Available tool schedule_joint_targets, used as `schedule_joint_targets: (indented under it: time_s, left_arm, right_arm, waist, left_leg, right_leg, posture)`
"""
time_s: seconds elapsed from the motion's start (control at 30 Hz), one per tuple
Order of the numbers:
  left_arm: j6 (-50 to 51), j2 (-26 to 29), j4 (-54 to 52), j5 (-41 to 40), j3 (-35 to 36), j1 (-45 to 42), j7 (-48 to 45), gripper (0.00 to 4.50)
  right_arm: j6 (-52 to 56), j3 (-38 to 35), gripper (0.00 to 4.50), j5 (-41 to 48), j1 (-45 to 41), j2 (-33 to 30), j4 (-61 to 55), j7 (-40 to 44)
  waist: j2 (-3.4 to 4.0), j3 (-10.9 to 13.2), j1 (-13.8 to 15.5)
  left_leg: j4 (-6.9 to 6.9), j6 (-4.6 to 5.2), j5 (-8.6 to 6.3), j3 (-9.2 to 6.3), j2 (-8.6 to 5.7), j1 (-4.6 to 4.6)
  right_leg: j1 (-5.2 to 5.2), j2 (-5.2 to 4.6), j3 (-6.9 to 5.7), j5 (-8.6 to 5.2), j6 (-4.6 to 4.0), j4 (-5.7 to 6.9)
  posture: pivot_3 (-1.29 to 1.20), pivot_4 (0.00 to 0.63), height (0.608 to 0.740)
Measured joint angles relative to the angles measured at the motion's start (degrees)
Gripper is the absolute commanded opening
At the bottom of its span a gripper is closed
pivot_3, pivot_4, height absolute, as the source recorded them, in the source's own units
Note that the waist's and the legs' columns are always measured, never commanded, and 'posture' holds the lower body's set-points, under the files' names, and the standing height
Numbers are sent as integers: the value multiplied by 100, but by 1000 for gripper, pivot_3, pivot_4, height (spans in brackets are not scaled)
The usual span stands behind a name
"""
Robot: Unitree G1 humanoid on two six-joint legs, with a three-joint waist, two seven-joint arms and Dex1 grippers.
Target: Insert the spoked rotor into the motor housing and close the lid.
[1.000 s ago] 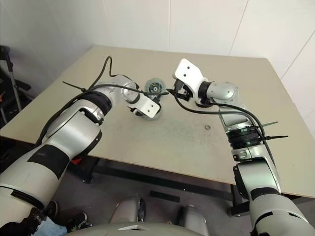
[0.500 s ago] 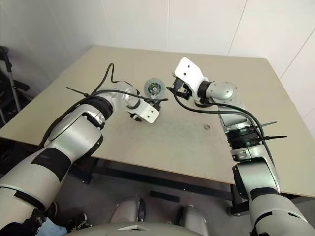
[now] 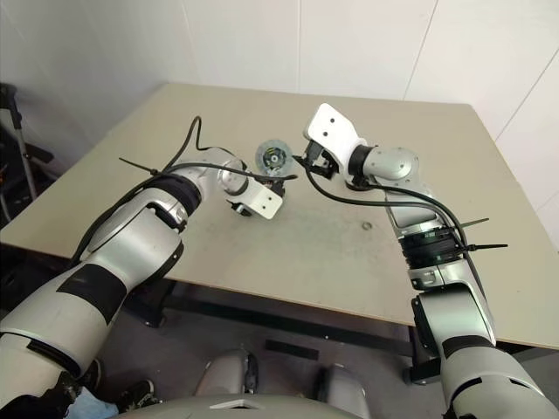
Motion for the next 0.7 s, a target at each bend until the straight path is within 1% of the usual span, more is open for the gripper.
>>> schedule_joint_targets:
  time_s: [0.03,0.07,0.57,0.7]
  left_arm:
    - [14,0,-9,-1,7,-1,15,2163]
    - [19,0,-15,-2,12,-2,8,1977]
    - [-10,-35,0,-6,28,-1,129,1979]
    - [-16,-171,35,0,28,-5,284,1979]
  right_arm:
    - [0,0,3206,0,0,0,0,-21]
    - [0,0,3206,0,0,0,0,-37]
    - [-62,0,3206,-37,-1,-1,53,-191]
    - [-130,8,3206,-62,-2,-1,126,-200]
  waist:
    - [0,0,-7]
    - [0,0,-14]
    - [1,0,-15]
    - [1,0,66]
  left_leg:
    - [0,1,0,0,0,0]
    - [-1,1,-1,0,0,0]
    - [-4,0,0,0,-1,0]
    - [-4,3,1,0,-4,0]
  right_leg:
    - [0,0,0,0,0,-1]
    - [0,0,0,0,0,-2]
    - [0,0,0,0,0,-5]
    - [6,-3,0,1,2,-6]
  posture:
    - [0,0,740]
    - [0,0,740]
    - [0,0,740]
    - [0,0,740]
